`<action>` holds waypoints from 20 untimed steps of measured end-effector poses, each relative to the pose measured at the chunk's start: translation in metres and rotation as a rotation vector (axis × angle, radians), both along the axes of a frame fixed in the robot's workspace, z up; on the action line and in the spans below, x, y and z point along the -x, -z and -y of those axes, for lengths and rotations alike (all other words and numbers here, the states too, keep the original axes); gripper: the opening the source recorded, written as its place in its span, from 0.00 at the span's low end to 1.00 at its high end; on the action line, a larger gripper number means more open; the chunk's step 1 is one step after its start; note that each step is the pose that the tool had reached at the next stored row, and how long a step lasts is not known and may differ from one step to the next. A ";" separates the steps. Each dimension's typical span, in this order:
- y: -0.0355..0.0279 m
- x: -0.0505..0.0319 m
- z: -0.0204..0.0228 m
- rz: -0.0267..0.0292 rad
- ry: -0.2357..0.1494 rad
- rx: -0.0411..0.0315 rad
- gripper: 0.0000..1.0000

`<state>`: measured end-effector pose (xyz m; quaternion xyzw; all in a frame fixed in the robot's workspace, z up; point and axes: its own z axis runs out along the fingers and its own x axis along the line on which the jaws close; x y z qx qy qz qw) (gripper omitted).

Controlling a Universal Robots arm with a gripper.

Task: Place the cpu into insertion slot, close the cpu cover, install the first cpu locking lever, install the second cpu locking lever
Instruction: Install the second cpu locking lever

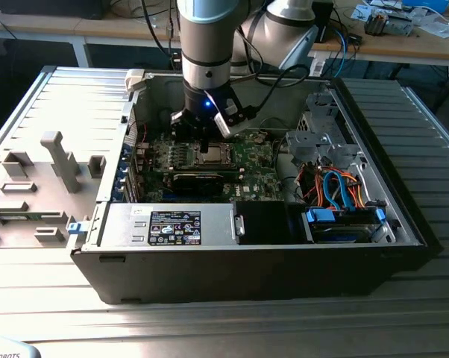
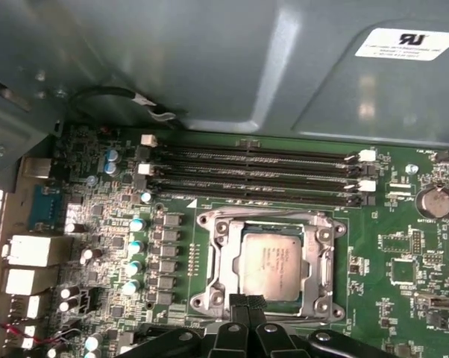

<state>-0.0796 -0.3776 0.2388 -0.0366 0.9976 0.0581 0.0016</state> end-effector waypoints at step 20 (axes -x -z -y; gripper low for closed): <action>-0.0194 -0.0282 -0.0166 -0.0300 0.000 0.0033 0.11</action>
